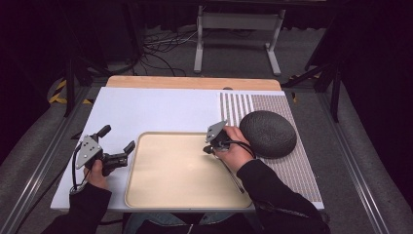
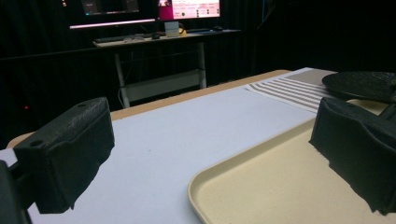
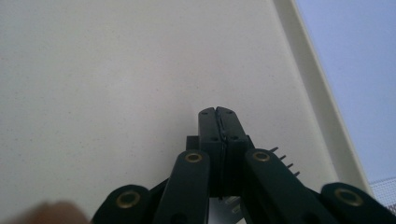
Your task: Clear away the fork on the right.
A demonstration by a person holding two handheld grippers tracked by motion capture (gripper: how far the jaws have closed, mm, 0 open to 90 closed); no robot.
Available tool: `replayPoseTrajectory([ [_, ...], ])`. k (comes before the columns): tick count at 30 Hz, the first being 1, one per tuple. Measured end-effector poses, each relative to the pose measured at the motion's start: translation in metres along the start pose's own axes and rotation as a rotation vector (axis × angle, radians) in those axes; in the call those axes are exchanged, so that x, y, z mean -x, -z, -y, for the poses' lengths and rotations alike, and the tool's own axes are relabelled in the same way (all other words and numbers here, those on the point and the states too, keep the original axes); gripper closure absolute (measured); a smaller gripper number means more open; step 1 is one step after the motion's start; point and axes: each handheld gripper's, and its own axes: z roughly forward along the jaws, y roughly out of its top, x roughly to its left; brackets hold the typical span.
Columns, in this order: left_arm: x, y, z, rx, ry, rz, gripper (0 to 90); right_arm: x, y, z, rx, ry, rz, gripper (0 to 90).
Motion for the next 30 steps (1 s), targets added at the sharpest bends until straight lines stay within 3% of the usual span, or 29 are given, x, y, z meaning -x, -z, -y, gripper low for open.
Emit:
replayPoseTrajectory([
  [15,0.0,0.0,0.0,0.0,0.003,-0.001,0.1,0.005,0.004,0.006,-0.074,-0.006,0.076,90.0],
  [30,0.0,0.0,0.0,-0.001,0.001,-0.001,0.2,0.015,0.01,0.021,-0.124,-0.055,0.127,90.0],
])
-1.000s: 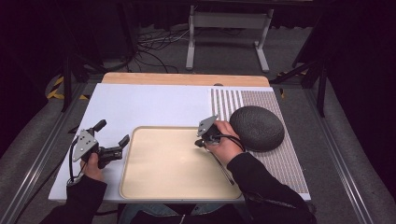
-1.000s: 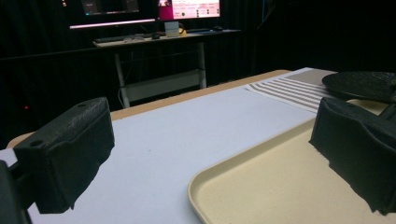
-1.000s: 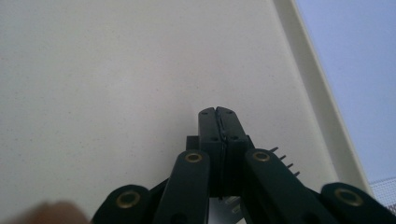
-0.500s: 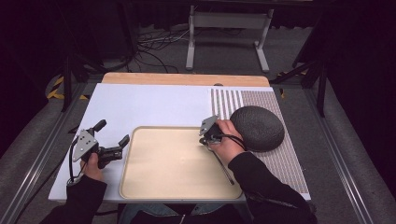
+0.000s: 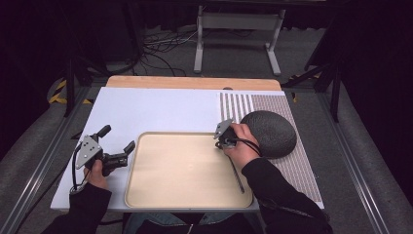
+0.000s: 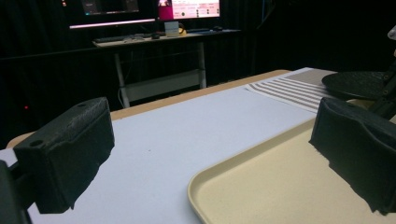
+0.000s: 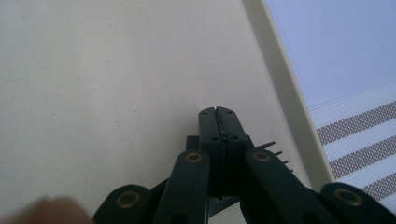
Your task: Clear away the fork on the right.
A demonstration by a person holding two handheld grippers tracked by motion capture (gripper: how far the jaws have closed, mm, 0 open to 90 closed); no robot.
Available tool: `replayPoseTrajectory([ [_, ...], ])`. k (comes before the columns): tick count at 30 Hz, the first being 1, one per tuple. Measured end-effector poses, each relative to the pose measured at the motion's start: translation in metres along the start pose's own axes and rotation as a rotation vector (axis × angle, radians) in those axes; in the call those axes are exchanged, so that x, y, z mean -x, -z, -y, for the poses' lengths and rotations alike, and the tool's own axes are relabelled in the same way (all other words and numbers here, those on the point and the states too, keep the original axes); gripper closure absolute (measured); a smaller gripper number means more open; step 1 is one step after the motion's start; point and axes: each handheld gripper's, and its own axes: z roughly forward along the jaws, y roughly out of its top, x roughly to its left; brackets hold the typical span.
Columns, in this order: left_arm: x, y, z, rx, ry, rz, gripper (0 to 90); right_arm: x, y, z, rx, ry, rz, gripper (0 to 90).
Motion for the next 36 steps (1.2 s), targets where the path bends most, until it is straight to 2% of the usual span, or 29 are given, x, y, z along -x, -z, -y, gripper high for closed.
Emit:
replayPoseTrajectory([
  [21,0.0,0.0,0.0,-0.002,-0.001,0.003,0.1,0.013,0.008,0.021,-0.019,-0.069,0.032,89.9],
  [36,0.0,0.0,0.0,-0.003,-0.002,0.001,0.2,0.018,0.011,0.026,-0.019,-0.08,0.042,89.3],
])
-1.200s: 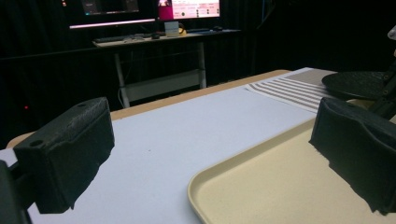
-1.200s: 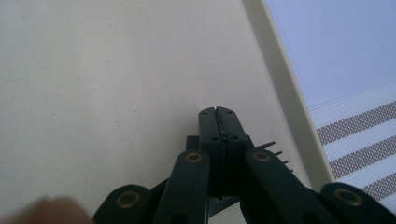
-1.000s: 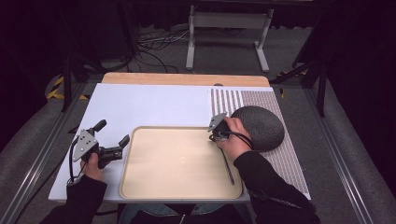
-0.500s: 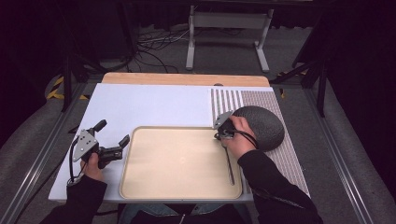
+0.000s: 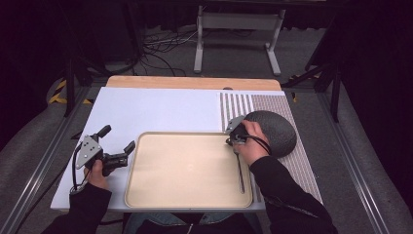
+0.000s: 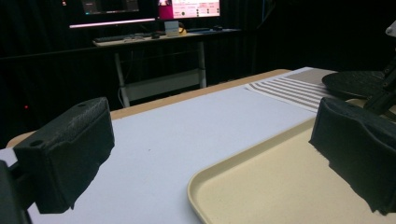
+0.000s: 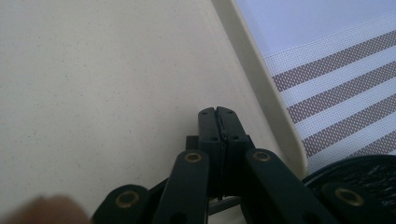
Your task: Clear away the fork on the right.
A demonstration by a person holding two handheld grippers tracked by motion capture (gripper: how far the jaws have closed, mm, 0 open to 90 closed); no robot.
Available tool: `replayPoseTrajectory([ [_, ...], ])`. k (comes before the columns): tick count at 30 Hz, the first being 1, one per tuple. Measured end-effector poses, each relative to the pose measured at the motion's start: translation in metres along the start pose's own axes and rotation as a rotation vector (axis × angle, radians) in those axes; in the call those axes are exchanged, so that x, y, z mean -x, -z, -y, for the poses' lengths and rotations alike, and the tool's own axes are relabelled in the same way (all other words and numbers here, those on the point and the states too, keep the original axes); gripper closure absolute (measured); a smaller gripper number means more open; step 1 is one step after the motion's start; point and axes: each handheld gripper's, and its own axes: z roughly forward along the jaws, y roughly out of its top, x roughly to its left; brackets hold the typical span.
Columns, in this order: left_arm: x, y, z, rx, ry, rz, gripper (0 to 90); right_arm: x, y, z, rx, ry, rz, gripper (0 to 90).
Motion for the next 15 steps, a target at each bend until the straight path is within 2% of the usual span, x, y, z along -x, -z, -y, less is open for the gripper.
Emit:
replayPoseTrajectory([
  [6,0.0,0.0,0.0,-0.001,0.0,0.0,0.1,0.001,0.01,-0.002,0.049,-0.025,0.013,83.6],
  [7,0.0,0.0,0.0,-0.002,-0.001,0.0,0.2,0.001,0.016,-0.004,0.075,-0.035,0.017,78.2],
  [8,0.0,0.0,0.0,-0.002,-0.001,0.001,0.2,0.001,0.016,-0.004,0.075,-0.035,0.017,78.2],
  [11,0.0,0.0,0.0,-0.002,-0.001,0.0,0.2,0.001,0.023,-0.006,0.116,-0.058,0.031,69.6],
  [13,0.0,0.0,0.0,-0.002,-0.001,-0.001,0.2,0.0,0.027,-0.006,0.135,-0.071,0.033,61.7],
  [15,0.0,0.0,0.0,-0.002,-0.002,0.0,0.1,0.0,0.031,-0.006,0.173,-0.088,0.036,49.8],
])
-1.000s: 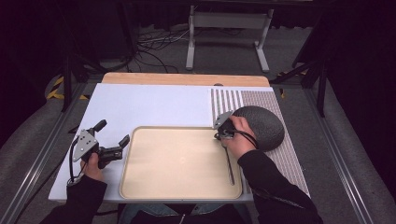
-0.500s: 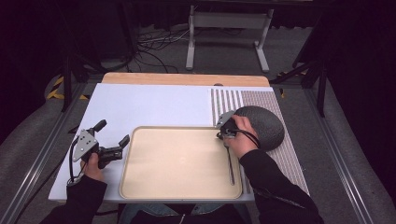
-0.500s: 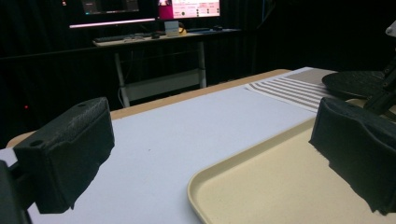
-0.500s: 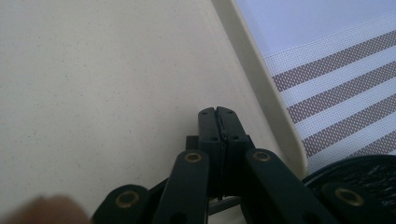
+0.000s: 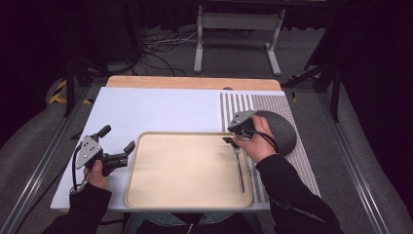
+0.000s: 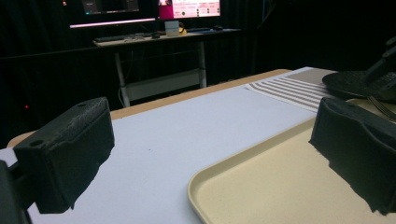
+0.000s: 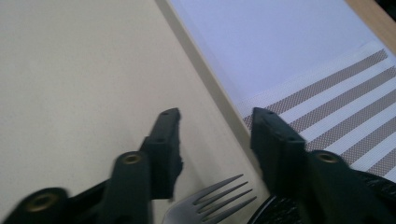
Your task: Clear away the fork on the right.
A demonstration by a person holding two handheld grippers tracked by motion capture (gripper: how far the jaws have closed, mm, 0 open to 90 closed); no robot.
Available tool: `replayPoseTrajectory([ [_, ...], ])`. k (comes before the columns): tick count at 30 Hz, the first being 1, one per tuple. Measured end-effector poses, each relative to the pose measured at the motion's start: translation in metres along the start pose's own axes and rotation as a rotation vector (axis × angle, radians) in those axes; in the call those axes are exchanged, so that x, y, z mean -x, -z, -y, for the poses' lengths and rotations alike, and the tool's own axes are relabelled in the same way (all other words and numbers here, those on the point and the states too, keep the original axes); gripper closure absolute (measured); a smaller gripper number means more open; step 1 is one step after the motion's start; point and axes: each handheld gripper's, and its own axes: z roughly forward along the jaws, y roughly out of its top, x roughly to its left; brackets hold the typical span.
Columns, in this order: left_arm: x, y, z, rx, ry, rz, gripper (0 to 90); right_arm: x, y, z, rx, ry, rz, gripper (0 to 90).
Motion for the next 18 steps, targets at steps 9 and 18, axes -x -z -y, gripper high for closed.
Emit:
replayPoseTrajectory([
  [9,0.0,0.0,0.0,0.001,0.001,0.0,0.1,-0.002,0.025,0.003,0.162,-0.047,0.018,22.4],
  [18,0.0,0.0,0.0,-0.001,0.001,-0.002,0.1,-0.002,0.052,0.019,0.296,-0.101,0.027,17.8],
])
